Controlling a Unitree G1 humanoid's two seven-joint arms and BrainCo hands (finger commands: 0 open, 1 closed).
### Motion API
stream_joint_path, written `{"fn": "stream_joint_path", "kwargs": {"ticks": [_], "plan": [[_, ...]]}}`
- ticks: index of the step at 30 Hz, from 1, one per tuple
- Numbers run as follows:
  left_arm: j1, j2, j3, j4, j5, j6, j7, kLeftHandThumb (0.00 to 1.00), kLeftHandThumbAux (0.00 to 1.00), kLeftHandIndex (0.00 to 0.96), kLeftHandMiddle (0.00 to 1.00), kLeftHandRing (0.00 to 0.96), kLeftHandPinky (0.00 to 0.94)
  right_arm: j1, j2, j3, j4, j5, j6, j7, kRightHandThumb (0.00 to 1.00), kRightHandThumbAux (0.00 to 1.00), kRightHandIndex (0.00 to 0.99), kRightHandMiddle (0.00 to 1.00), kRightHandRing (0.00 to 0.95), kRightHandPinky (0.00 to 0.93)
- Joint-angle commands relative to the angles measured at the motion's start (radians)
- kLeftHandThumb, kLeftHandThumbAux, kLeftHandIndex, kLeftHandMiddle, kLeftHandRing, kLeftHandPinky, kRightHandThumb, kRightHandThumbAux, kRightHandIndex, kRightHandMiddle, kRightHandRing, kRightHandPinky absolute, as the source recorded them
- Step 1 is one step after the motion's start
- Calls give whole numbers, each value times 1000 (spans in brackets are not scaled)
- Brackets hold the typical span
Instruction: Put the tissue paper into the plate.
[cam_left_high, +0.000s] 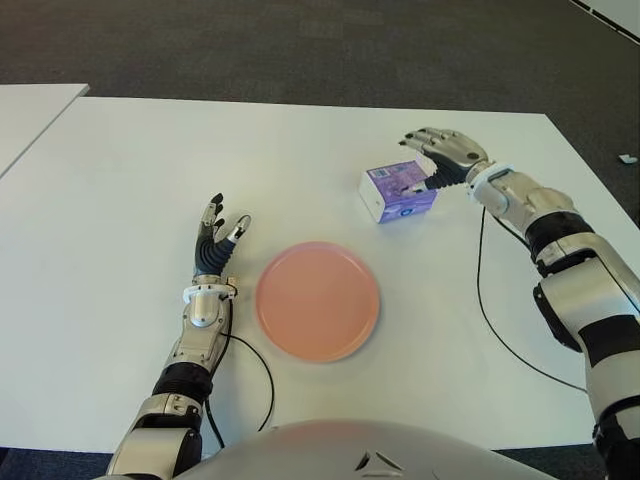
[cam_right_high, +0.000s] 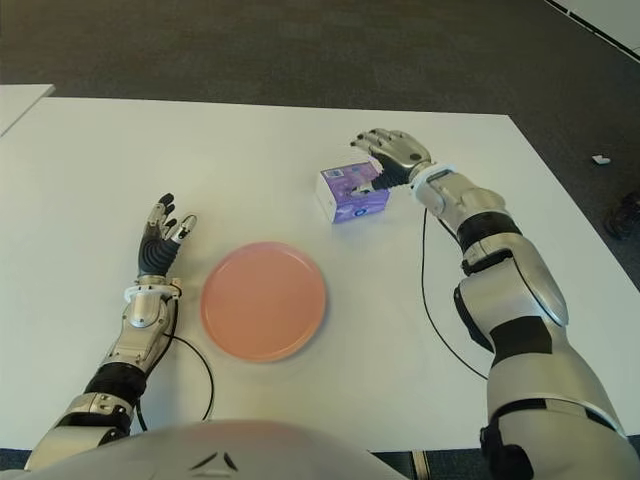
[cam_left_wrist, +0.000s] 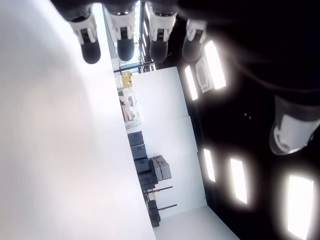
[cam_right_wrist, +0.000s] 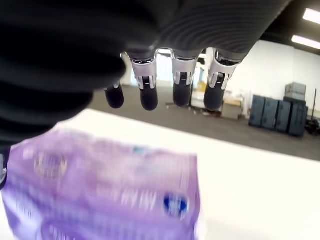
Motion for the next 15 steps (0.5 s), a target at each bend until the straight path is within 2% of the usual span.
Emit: {"fn": "stream_joint_path", "kwargs": {"ticks": [1,6,15], "plan": [[71,-14,-7,55,8,18,-4,0,436,0,0,0,0,-1,-2,-9,-7,1,-7,-14,223,384,0,0,0,0],[72,-15,-8,45,11,36,-3,0,419,0,0,0,0,-9,2,-14,-8,-6,-8,-45,220,380,0,0,0,0],[76,-17,-10,39,26,35,14,0,420,0,0,0,0,-15,19,-13,1,-1,-18,-29,204,371,0,0,0,0]]}}
